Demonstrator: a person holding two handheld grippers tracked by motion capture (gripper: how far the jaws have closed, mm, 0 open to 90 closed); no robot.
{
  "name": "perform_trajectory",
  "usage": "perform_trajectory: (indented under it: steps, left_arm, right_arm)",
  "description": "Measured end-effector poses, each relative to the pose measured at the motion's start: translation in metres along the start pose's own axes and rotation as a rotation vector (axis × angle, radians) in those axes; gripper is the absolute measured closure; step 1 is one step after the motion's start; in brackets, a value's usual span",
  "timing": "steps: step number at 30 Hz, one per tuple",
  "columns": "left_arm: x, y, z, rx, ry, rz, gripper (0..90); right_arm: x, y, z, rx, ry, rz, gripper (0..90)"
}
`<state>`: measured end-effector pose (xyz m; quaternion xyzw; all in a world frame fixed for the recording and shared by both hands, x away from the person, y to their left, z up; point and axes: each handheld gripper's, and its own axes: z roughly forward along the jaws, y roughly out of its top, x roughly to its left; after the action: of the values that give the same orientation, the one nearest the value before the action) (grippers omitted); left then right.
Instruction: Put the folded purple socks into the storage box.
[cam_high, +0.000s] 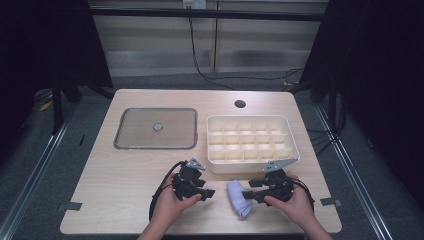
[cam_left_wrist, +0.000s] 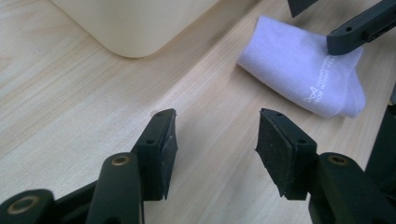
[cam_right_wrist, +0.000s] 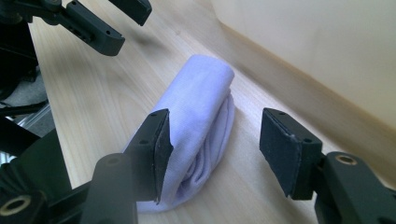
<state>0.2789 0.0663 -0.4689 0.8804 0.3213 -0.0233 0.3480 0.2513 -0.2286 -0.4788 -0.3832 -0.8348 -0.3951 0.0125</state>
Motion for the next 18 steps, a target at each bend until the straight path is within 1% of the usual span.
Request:
perform_trajectory:
  steps: [1,3,4,5,6,7,10,11,12,14,15,16,18]
  left_arm:
    - [0.002,-0.001,0.0,-0.001,0.001,0.014,45.0]
    - [0.004,-0.003,0.002,-0.017,0.013,0.021,42.5]
    - [0.006,-0.004,0.002,-0.015,0.024,0.029,41.4]
    - [0.008,-0.005,0.001,-0.012,0.028,0.05,40.5]
    - [0.008,-0.006,0.002,-0.024,0.035,0.034,40.1]
    - [0.01,-0.006,0.002,-0.019,0.035,0.048,39.7]
    - [0.012,-0.008,0.003,-0.038,0.051,0.055,38.4]
    - [0.012,-0.009,0.003,-0.04,0.05,0.057,37.6]
    - [0.014,-0.01,0.003,-0.035,0.055,0.068,37.1]
    - [0.014,-0.011,0.004,-0.051,0.061,0.061,36.2]
    - [0.015,-0.011,0.003,-0.039,0.06,0.07,36.0]
    - [0.015,-0.012,0.003,-0.038,0.064,0.07,35.9]
    - [0.015,-0.013,0.004,-0.05,0.062,0.074,35.8]
  right_arm:
    - [-0.001,0.0,0.001,0.002,0.008,0.012,43.3]
    - [-0.002,0.001,0.001,0.008,0.014,0.028,43.0]
    - [-0.002,0.001,0.002,0.01,0.014,0.039,42.7]
    - [-0.003,0.002,0.003,0.009,0.024,0.052,42.7]
    - [-0.004,0.002,0.003,0.014,0.029,0.062,42.6]
    - [-0.004,0.003,0.003,0.02,0.033,0.069,42.6]
    - [-0.004,0.003,0.006,0.044,0.04,0.087,42.7]
    - [-0.004,0.003,0.007,0.048,0.043,0.09,42.8]
    - [-0.004,0.003,0.008,0.054,0.046,0.093,43.0]
    - [-0.004,0.003,0.009,0.054,0.048,0.101,43.3]
    - [-0.005,0.003,0.009,0.061,0.047,0.106,43.4]
    - [-0.005,0.003,0.009,0.066,0.048,0.115,43.7]
    - [-0.005,0.004,0.009,0.074,0.053,0.117,44.7]
